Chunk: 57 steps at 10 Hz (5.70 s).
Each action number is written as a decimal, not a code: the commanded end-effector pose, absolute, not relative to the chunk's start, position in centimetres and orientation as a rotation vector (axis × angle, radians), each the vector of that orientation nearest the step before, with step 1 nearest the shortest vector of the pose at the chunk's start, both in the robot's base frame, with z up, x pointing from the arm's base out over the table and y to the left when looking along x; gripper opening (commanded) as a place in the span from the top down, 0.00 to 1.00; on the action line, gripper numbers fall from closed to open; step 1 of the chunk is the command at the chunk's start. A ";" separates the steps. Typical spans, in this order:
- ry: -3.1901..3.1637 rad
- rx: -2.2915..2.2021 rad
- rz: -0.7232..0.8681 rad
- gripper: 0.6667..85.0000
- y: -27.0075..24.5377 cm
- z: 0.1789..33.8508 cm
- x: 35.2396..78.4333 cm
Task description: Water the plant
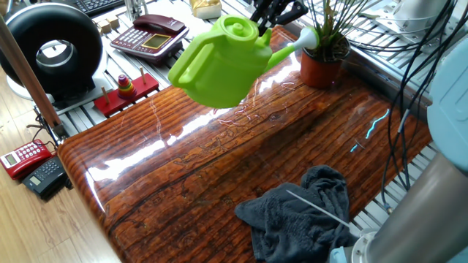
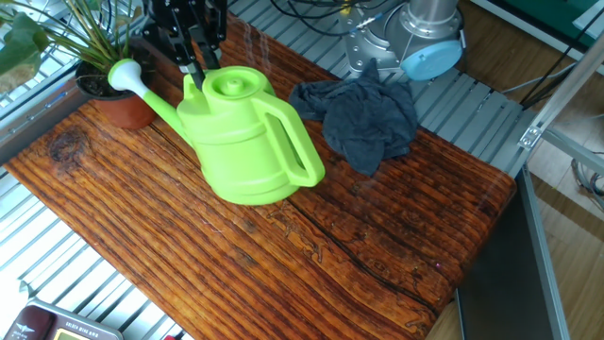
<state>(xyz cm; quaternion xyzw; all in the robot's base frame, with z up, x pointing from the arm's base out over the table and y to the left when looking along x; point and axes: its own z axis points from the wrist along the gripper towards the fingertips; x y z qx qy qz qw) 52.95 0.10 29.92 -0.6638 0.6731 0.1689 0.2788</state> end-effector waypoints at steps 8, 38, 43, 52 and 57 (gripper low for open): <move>1.787 -1.773 0.483 1.00 -1.3 30.9 52.6; 1.911 -1.769 0.447 1.00 -1.5 30.0 54.4; 1.931 -1.770 0.430 1.00 -1.0 29.4 55.6; 2.195 -1.692 0.401 1.00 -2.6 26.4 56.5; 2.246 -1.680 0.367 1.00 -2.8 25.4 57.1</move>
